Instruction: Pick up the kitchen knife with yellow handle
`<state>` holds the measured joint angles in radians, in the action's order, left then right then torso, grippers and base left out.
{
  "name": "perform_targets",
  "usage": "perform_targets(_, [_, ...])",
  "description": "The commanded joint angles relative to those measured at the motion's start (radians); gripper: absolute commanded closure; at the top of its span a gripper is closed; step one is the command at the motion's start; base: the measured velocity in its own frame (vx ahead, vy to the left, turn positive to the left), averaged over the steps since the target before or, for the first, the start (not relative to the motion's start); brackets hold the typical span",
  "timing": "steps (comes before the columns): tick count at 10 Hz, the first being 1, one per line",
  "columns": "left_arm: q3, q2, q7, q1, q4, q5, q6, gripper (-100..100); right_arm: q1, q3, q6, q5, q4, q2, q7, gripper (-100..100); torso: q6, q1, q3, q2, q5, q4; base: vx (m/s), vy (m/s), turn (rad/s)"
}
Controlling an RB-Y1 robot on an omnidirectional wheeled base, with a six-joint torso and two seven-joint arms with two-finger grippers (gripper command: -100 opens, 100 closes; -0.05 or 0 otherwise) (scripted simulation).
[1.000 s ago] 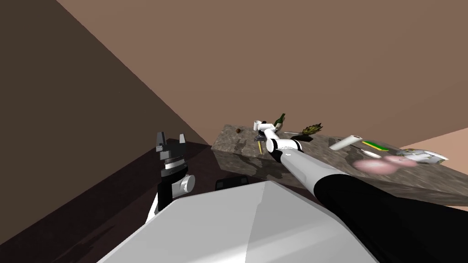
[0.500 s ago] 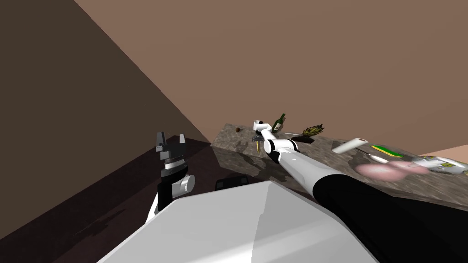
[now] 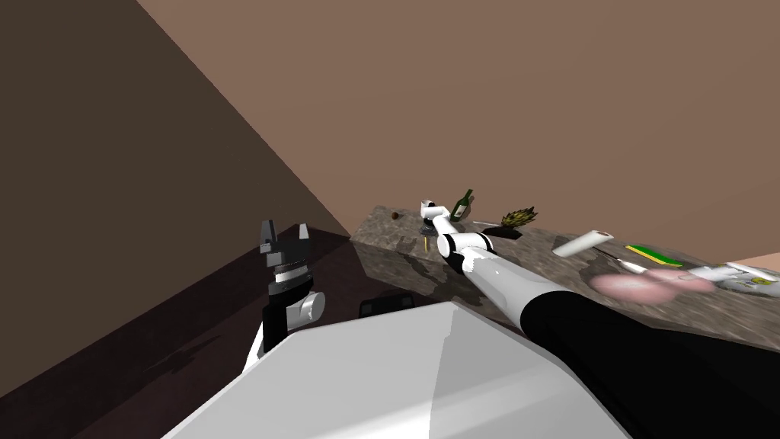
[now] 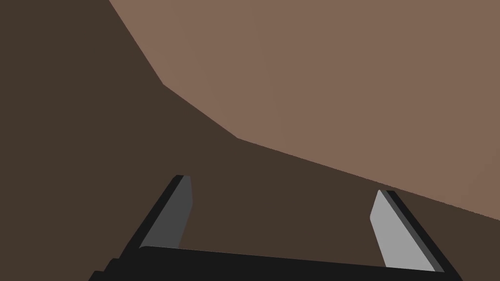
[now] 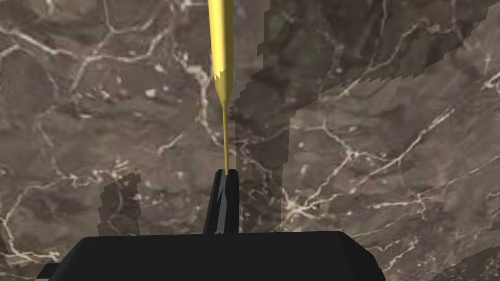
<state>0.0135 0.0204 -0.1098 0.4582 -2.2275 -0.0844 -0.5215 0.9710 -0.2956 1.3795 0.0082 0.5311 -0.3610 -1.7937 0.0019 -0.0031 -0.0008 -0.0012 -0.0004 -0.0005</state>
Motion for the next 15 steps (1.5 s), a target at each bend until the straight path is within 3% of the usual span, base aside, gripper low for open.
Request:
perform_targets(1, [0.000,0.000,0.000,0.000,0.000,0.000,0.000,0,0.000,0.000,0.000,0.000,0.000,0.000,0.000,100,0.000,0.000,0.000,0.000,0.000,0.000,0.000,0.001,-0.035])
perform_targets(3, [0.000,0.000,0.000,0.000,0.000,0.000,0.000,0,0.000,-0.004,-0.001,-0.003,0.001,-0.001,-0.004,100,-0.002,0.003,-0.002,-0.002,0.003,-0.001,0.000,0.000,0.000])
perform_targets(4, [0.000,0.000,0.000,0.000,0.000,0.000,0.000,0,0.000,-0.004,-0.001,-0.003,0.001,0.000,-0.004,0,-0.002,0.004,-0.002,-0.002,0.003,-0.002,0.000,0.000,0.000])
perform_targets(5, [0.000,0.000,0.000,0.000,0.000,0.000,0.000,0,0.005,0.005,-0.029,0.003,0.009,-0.005,0.018,-100,-0.002,0.004,-0.002,-0.002,0.003,-0.002,0.032,-0.016,0.021])
perform_targets(6, [0.000,0.000,0.000,0.000,0.000,0.000,0.000,0,0.007,0.001,-0.021,0.000,-0.010,-0.006,0.007,-100,-0.002,0.003,-0.003,-0.004,0.003,-0.002,0.021,-0.011,0.008])
perform_targets(7, [0.000,0.000,0.000,0.000,0.000,0.000,0.000,0,0.008,0.001,-0.028,0.000,-0.011,-0.007,0.011,0,-0.002,0.003,-0.003,-0.004,0.003,-0.002,0.000,0.000,0.000])
perform_targets(8, [0.000,0.000,0.000,0.000,0.000,0.000,0.000,0,0.003,0.016,-0.027,0.005,-0.001,0.013,-0.035,-100,-0.002,0.004,-0.002,-0.003,0.003,-0.002,-0.016,-0.076,0.144])
perform_targets(15, [0.000,0.000,0.000,0.000,0.000,0.000,0.000,0,-0.017,0.067,-0.025,0.021,0.031,0.081,-0.191,-100,-0.002,-0.004,-0.001,-0.001,0.001,-0.001,-0.035,-0.125,0.113])
